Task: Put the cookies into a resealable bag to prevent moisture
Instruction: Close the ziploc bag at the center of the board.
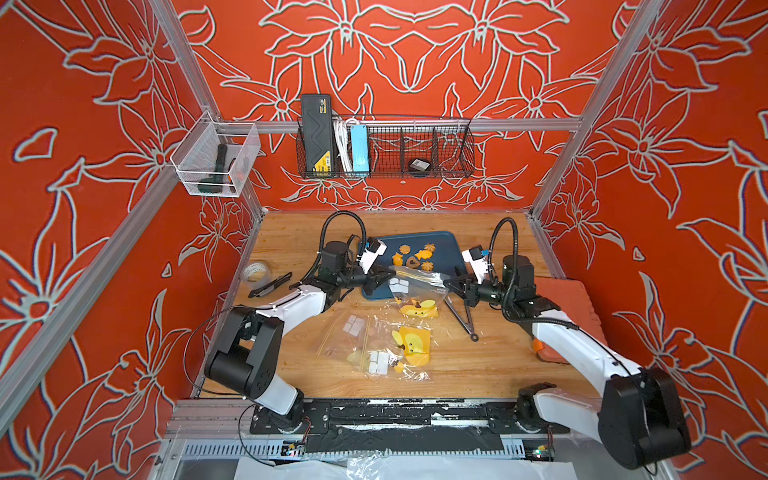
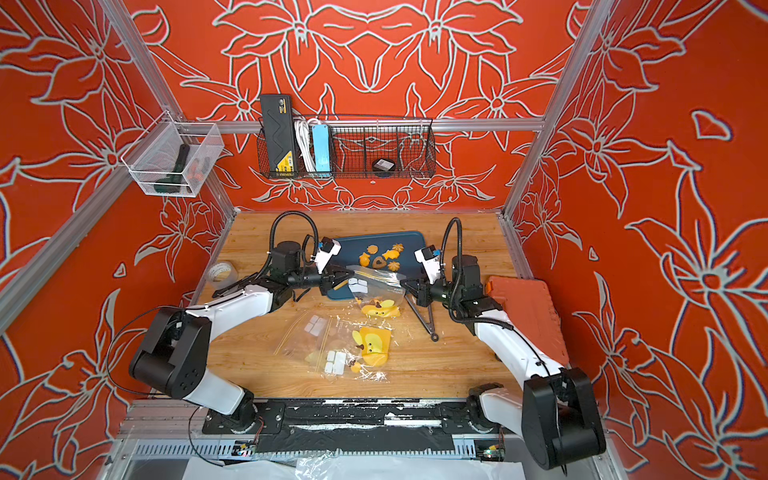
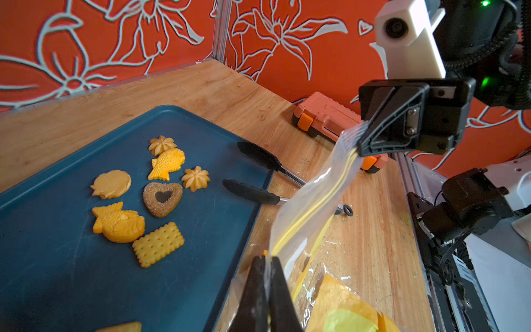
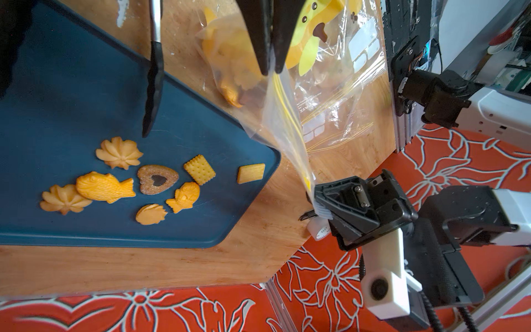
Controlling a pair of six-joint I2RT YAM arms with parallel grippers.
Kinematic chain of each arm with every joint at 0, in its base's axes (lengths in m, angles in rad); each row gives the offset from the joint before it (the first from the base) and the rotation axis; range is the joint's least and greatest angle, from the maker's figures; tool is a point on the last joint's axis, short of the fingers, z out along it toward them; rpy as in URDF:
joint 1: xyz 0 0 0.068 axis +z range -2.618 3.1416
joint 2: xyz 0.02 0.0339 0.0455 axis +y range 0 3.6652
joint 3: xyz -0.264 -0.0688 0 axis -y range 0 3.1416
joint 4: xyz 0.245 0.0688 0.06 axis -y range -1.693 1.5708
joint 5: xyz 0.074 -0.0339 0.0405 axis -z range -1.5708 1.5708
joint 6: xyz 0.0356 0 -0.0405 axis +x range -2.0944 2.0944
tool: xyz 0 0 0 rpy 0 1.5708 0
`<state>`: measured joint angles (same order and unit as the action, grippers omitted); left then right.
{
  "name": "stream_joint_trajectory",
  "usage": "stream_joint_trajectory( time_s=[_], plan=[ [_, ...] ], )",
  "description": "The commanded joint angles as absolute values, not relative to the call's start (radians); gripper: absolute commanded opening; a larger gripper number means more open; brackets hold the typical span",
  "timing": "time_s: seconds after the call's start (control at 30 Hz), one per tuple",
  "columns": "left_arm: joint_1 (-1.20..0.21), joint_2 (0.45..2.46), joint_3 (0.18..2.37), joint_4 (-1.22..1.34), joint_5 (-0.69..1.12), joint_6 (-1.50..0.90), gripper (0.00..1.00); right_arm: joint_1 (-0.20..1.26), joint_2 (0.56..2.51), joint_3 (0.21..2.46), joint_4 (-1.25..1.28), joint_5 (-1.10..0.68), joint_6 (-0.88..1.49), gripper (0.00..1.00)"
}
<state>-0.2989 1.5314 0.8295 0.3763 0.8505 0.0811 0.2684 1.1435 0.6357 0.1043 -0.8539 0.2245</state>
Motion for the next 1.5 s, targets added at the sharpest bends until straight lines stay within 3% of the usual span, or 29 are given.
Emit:
stream_joint_trajectory(
  time_s=[0.0, 0.13, 0.3, 0.5, 1.07, 1.47],
  plan=[
    [-0.285, 1.501, 0.811, 0.396, 0.845, 0.087, 0.00, 0.296, 1.102, 0.616, 0.056, -0.777, 0.233, 0.00],
    [-0.285, 1.511, 0.819, 0.376, 0.859, 0.102, 0.00, 0.324, 1.116, 0.649, -0.020, -0.716, 0.222, 0.01],
    [-0.288, 1.533, 0.830, 0.365, 0.886, 0.101, 0.00, 0.337, 1.146, 0.725, -0.126, -0.729, 0.201, 0.24],
    [-0.289, 1.542, 0.837, 0.359, 0.885, 0.100, 0.00, 0.349, 1.185, 0.827, -0.329, -0.712, 0.120, 0.37],
    [-0.290, 1.546, 0.840, 0.350, 0.877, 0.105, 0.00, 0.414, 1.341, 1.125, -0.788, -0.535, -0.066, 0.31],
    [-0.289, 1.547, 0.842, 0.350, 0.879, 0.106, 0.00, 0.428, 1.394, 1.186, -0.771, -0.519, -0.116, 0.28]
  ],
)
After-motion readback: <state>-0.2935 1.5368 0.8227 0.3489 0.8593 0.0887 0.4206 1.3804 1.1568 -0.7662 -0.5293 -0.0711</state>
